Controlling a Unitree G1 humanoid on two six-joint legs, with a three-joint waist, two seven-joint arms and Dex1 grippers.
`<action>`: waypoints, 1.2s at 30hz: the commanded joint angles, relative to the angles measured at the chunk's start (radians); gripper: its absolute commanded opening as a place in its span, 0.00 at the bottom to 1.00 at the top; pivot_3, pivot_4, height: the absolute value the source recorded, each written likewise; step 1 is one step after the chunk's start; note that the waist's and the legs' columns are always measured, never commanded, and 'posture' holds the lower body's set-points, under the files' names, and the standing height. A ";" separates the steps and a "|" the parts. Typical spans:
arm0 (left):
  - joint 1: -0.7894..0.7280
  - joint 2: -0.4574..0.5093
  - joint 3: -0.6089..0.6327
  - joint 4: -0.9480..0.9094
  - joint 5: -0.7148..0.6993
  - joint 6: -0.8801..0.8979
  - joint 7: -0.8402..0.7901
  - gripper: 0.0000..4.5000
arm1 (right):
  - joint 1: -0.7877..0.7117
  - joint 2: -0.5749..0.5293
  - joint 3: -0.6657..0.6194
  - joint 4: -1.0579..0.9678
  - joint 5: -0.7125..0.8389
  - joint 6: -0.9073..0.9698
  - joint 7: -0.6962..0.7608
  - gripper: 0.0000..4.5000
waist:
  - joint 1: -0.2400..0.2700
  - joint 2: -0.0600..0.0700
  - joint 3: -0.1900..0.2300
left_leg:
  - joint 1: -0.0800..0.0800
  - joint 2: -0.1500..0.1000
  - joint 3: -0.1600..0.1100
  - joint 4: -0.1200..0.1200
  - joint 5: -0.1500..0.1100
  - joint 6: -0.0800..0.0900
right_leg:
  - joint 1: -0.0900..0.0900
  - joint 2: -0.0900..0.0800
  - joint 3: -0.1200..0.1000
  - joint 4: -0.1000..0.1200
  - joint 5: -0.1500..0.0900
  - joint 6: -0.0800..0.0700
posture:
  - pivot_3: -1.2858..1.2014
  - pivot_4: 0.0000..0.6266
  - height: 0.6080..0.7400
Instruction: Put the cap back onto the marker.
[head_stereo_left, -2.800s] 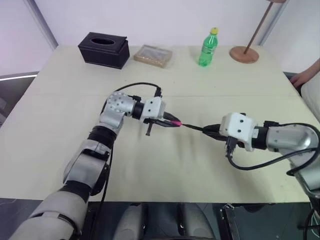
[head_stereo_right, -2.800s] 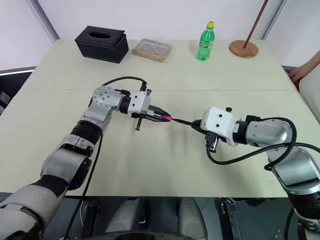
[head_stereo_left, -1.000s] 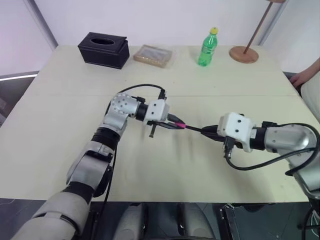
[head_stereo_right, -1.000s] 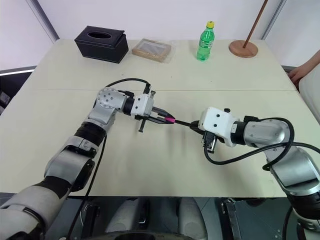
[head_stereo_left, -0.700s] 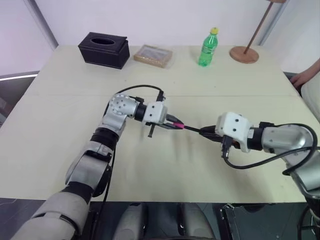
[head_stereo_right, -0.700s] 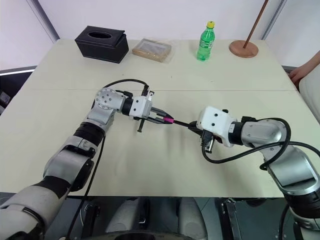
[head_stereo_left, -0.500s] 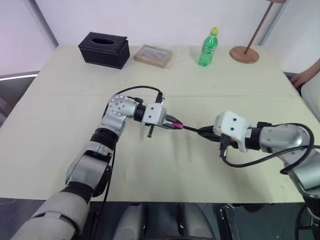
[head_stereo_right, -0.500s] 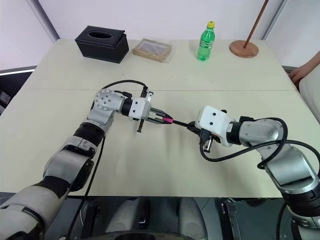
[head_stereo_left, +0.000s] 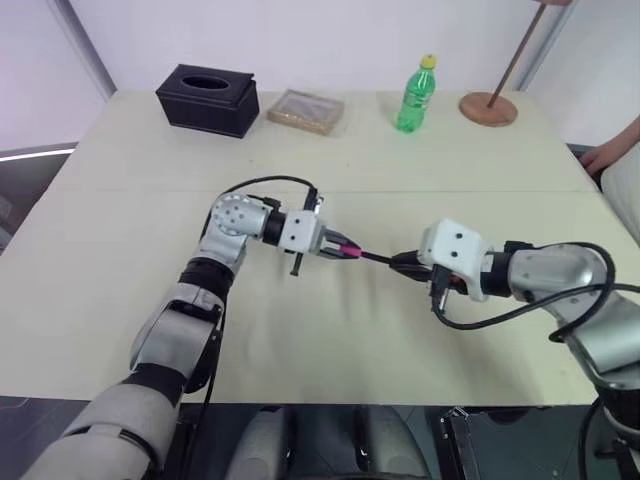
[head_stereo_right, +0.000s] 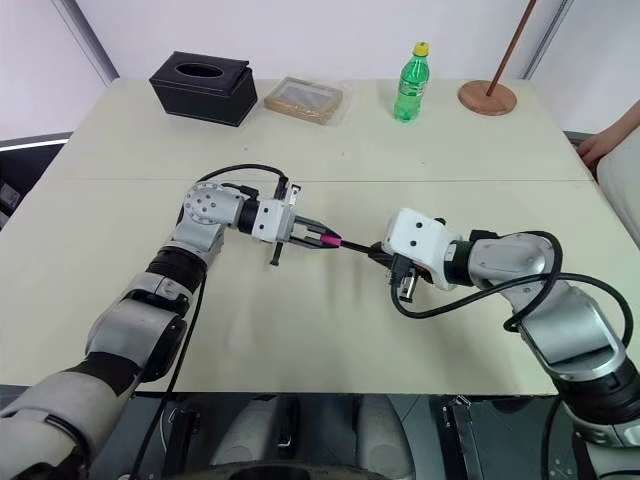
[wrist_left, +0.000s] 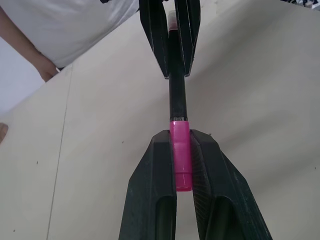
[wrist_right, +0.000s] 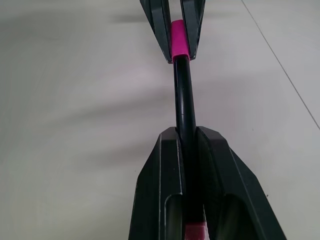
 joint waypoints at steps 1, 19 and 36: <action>-0.039 -0.066 -0.026 -0.026 -0.013 -0.024 -0.007 0.00 | -0.064 0.045 0.042 -0.065 0.026 -0.031 -0.001 0.01 | 0.000 0.000 0.000 | 0.000 0.000 0.000 0.000 0.000 0.000 | 0.000 0.000 0.000 0.000 0.000 0.000 | 0.52 0.24 1.00; -0.044 -0.080 -0.038 -0.003 0.043 -0.064 0.007 0.00 | -0.134 0.098 0.094 -0.056 0.000 0.014 -0.003 0.01 | 0.000 0.000 0.000 | 0.000 0.000 0.000 0.000 0.000 0.000 | 0.000 0.000 0.000 0.000 0.000 0.000 | 0.52 0.24 1.00; -0.004 -0.117 -0.005 -0.115 -0.033 0.058 -0.010 0.00 | -0.150 0.137 0.100 -0.060 -0.014 0.023 -0.008 0.01 | 0.000 0.000 0.000 | -0.001 0.000 0.000 0.000 0.000 0.000 | -0.001 0.000 0.000 0.000 0.000 0.000 | 0.52 0.24 1.00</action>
